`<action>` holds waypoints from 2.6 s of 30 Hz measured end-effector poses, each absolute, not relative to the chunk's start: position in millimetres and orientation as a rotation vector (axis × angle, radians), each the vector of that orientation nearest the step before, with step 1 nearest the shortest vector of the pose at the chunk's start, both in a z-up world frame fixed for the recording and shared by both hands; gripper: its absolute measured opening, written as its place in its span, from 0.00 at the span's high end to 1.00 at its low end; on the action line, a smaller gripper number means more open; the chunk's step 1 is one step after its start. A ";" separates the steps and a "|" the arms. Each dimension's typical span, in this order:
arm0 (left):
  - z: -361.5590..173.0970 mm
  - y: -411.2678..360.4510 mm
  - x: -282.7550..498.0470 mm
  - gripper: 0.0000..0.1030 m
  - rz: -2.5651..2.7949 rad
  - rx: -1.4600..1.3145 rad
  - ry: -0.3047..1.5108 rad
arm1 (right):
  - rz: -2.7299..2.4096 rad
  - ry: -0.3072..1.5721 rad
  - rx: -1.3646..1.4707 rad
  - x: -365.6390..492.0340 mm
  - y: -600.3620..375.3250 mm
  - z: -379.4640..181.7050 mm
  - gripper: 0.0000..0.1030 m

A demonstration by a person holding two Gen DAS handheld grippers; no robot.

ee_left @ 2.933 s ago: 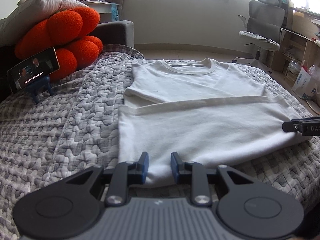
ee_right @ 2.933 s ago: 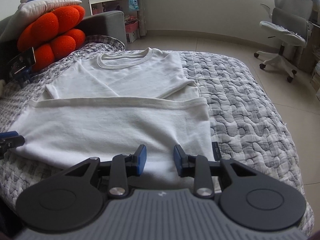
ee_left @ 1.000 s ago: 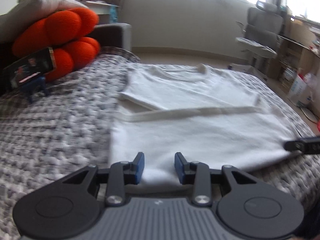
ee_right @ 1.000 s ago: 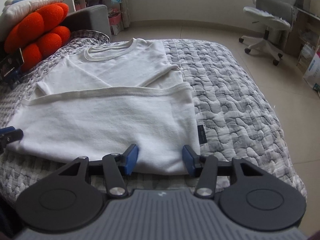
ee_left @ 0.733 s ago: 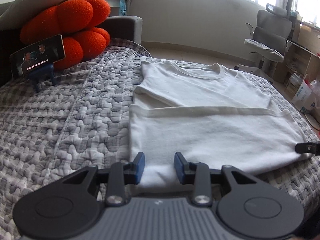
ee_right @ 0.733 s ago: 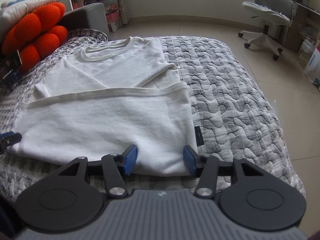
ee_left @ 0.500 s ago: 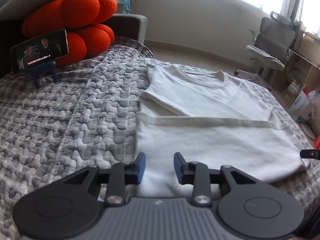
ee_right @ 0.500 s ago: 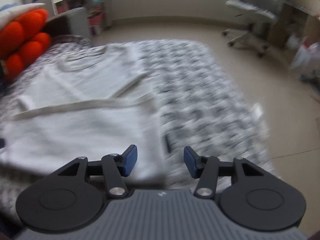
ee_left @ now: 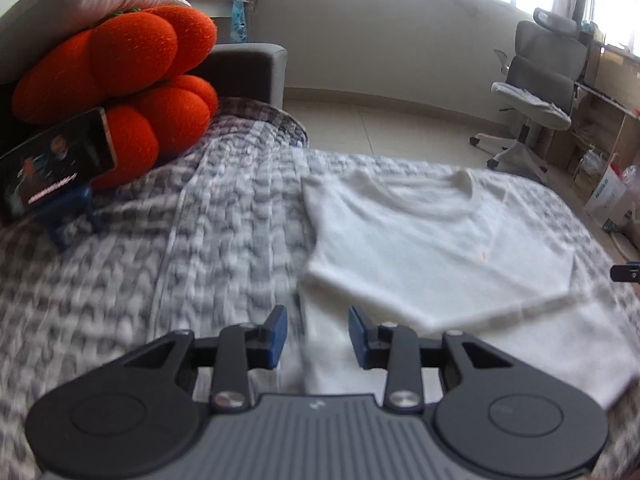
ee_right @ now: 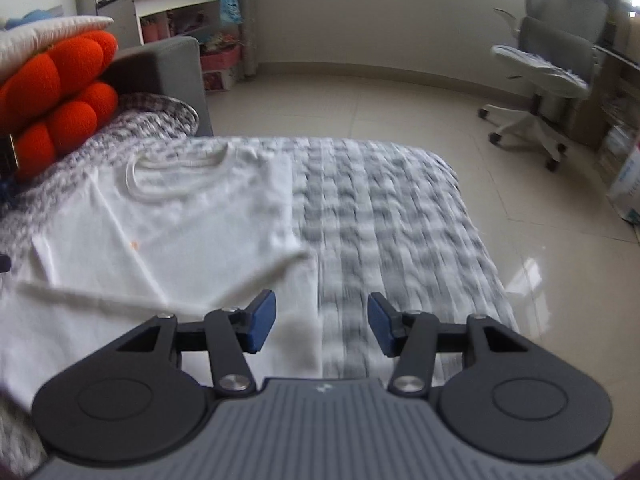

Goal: Fold clothes

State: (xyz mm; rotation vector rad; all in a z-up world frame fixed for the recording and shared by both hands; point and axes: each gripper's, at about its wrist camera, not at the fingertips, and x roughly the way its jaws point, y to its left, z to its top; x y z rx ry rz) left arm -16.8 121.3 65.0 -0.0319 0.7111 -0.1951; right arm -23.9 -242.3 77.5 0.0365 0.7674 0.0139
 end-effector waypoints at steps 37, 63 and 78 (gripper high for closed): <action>28.6 115.5 145.6 0.90 -0.310 -0.207 0.727 | 0.261 0.732 0.064 139.0 -250.6 44.0 0.86; 96.3 127.5 15.6 0.91 -0.357 -0.106 0.481 | 0.332 0.459 -0.017 -10.0 -238.4 115.8 0.92; 97.7 116.7 -92.8 0.97 -0.319 0.091 0.488 | 0.300 0.572 -0.145 -89.3 -221.3 117.0 1.00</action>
